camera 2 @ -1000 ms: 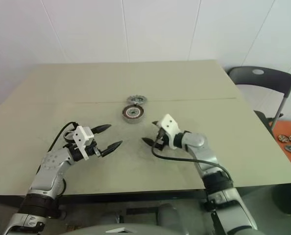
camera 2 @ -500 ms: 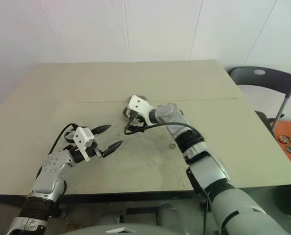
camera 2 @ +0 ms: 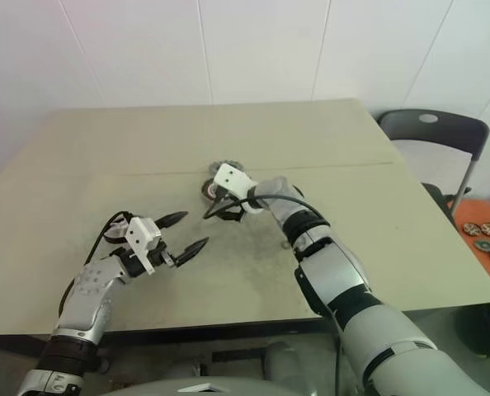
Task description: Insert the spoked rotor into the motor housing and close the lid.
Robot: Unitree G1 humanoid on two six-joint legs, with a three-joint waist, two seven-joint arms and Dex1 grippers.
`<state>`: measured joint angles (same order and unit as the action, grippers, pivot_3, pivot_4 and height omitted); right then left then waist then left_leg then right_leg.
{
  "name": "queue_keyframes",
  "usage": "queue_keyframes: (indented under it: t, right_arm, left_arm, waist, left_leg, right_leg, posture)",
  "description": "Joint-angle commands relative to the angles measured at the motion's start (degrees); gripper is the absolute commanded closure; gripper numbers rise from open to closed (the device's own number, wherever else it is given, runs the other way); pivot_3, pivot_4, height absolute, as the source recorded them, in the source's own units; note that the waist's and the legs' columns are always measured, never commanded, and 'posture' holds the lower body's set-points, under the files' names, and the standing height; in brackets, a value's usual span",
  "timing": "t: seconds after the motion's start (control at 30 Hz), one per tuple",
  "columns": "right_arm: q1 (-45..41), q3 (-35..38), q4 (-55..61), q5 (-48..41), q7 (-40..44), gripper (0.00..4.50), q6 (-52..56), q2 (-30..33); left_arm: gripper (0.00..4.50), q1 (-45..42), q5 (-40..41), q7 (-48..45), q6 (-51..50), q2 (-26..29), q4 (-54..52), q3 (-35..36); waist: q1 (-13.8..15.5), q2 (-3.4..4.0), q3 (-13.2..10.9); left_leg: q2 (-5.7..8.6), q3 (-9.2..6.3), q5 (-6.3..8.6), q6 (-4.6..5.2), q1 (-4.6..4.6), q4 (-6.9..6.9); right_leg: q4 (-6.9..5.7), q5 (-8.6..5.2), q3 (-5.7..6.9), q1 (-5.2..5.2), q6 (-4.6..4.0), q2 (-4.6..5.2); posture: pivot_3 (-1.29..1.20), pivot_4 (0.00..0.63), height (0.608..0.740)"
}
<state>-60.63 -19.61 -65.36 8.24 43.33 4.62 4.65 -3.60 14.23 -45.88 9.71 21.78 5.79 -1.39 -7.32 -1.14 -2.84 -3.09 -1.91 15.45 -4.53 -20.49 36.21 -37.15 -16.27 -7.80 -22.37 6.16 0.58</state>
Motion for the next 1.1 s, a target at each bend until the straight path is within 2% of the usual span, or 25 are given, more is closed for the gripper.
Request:
queue_keyframes:
  t: [0.03,0.5,0.73,0.87,1.1]
  right_arm:
    - [-1.93,1.46,-0.22,0.53,-1.39,0.02,-0.74,-0.91]
    - [-0.16,1.26,-2.26,3.66,-5.35,0.02,-4.58,-3.70]
    - [0.72,3.64,-5.84,3.06,-6.42,0.02,-1.91,-5.24]
    - [1.52,4.23,-6.74,3.77,-6.56,0.93,-1.95,-5.23]
    - [1.62,3.39,-6.68,5.67,-7.73,3.24,-3.75,-4.59]
  left_arm:
    - [0.01,0.27,0.90,0.84,0.92,-0.03,-2.99,1.20]
    - [0.01,1.71,0.71,1.82,1.14,0.00,-3.67,2.04]
    - [0.01,2.56,0.43,2.77,1.32,-0.66,-4.57,1.80]
    - [0.00,3.03,0.30,3.23,1.39,-0.82,-4.95,1.82]
    - [0.00,2.82,0.20,3.68,1.50,-0.86,-4.88,1.74]
  waist:
    - [-0.13,0.00,0.00]
    - [-0.13,0.01,0.00]
    - [-0.19,0.01,0.02]
    - [-0.17,0.03,0.05]
    - [-0.04,0.05,0.08]
  left_leg:
    - [0.00,0.00,0.00,0.00,0.00,0.00]
    - [0.00,-0.01,0.00,0.00,0.00,0.00]
    - [0.00,-0.01,0.00,0.00,0.08,0.01]
    - [0.00,-0.01,0.00,0.00,0.13,0.02]
    - [0.00,-0.02,0.00,0.00,0.10,0.00]
  right_leg:
    - [-0.01,0.00,0.00,0.00,0.00,0.00]
    - [-0.02,0.00,0.00,-0.01,0.01,0.00]
    - [-0.03,0.00,0.00,0.06,0.00,0.00]
    - [-0.06,0.00,0.00,0.09,0.00,0.00]
    - [-0.02,-0.01,0.00,0.10,0.01,0.00]
  posture:
    - [0.00,0.000,0.740]
    - [0.00,0.000,0.740]
    - [0.00,0.000,0.740]
    - [0.00,0.000,0.740]
    - [0.00,0.000,0.740]
